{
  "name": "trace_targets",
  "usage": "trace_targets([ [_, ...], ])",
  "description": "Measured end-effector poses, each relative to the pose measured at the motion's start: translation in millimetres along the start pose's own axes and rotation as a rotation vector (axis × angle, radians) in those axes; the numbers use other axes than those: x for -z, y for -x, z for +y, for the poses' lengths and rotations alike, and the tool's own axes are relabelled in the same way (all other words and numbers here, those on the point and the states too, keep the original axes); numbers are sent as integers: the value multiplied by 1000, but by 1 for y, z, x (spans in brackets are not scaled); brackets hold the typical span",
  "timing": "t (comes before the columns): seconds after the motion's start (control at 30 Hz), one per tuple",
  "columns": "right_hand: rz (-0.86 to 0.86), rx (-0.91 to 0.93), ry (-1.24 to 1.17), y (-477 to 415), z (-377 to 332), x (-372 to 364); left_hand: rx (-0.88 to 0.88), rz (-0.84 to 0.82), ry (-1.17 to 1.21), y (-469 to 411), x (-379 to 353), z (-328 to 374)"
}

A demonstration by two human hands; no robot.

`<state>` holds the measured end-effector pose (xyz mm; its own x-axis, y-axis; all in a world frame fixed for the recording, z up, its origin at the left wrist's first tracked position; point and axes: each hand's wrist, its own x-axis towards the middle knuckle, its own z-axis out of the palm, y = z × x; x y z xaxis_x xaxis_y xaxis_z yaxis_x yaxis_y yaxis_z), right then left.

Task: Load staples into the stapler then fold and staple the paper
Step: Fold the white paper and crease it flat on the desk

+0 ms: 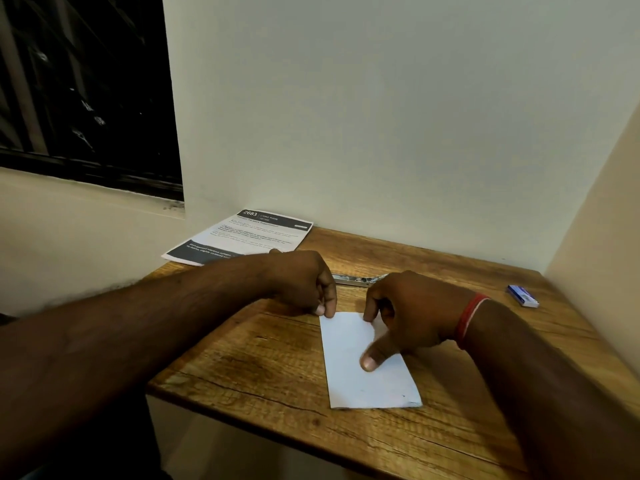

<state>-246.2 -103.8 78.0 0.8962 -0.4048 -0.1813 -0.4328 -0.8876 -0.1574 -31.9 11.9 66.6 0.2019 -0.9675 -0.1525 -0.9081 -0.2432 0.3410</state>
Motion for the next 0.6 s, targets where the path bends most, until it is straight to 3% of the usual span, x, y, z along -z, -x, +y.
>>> trace_targets([
  [0.23,64,-28,-162,-12,12,-11,-23,5,80,-8,-4,-5],
  [0.37,147,-71,-157,-17,22,-15,-60,231,201,-16,-9,-14],
  [0.47,448,-88,-179,-24,27,-20,-95,375,172,-30,4,-20],
  [0.53,688,-147,-267,-27,38,-17,-89,327,99,-39,17,-27],
  [0.6,799,-221,-319,-26,52,-15,-83,215,19,-48,26,-37],
])
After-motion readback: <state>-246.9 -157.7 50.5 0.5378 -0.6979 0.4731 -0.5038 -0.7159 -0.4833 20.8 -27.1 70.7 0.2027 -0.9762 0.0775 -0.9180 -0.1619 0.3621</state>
